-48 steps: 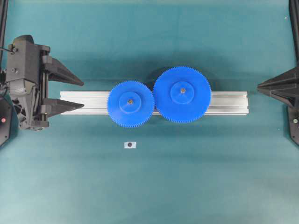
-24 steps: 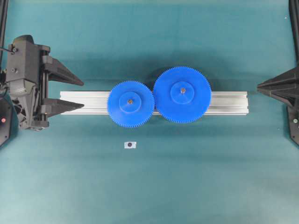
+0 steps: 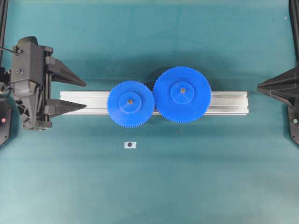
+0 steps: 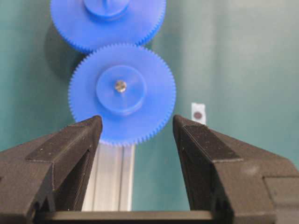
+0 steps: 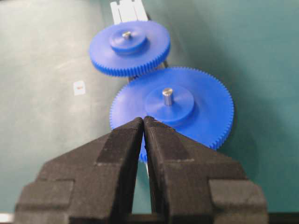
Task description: Insert the small gear onto the shaft.
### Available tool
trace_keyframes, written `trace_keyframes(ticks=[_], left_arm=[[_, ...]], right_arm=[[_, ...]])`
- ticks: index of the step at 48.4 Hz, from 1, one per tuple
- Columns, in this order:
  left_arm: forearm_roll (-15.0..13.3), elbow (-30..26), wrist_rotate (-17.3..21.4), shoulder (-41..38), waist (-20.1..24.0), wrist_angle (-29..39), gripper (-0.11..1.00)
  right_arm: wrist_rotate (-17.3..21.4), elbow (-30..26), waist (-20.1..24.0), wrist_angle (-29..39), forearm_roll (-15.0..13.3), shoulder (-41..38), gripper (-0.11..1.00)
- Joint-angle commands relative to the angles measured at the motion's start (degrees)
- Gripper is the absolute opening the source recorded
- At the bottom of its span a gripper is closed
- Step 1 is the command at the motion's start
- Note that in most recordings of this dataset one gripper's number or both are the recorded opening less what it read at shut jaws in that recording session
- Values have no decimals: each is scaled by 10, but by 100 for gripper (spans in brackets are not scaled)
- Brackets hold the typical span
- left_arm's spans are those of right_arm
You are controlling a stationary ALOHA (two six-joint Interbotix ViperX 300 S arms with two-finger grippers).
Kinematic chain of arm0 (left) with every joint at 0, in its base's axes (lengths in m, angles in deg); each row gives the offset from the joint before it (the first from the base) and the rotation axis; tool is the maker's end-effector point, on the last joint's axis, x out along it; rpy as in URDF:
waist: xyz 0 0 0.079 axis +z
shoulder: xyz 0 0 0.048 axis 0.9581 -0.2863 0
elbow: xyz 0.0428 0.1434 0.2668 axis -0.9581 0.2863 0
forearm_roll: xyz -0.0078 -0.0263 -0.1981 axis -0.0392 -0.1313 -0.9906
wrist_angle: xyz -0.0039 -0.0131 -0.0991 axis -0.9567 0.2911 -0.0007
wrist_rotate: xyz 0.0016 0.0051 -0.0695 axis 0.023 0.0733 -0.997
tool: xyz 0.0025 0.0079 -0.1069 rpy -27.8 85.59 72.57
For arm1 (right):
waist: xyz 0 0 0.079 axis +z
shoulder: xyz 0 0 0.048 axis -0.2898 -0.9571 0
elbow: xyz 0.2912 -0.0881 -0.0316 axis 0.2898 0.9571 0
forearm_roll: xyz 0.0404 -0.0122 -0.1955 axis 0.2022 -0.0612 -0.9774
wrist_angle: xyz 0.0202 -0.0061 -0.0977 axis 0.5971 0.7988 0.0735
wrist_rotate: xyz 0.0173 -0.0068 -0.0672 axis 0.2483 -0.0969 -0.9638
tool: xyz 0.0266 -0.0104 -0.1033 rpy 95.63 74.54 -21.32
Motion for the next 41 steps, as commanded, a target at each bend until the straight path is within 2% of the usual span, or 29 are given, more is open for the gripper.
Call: trace_keyframes(ticks=[1,41], left_arm=[[1,-16,1,-2,-2,-7,62],[1,-11,0,4,-2,-7,62]], right_arm=[[4,-6,-2,-5,-1,-6,18],[4,-6,-2,-5,-1,-6,18]])
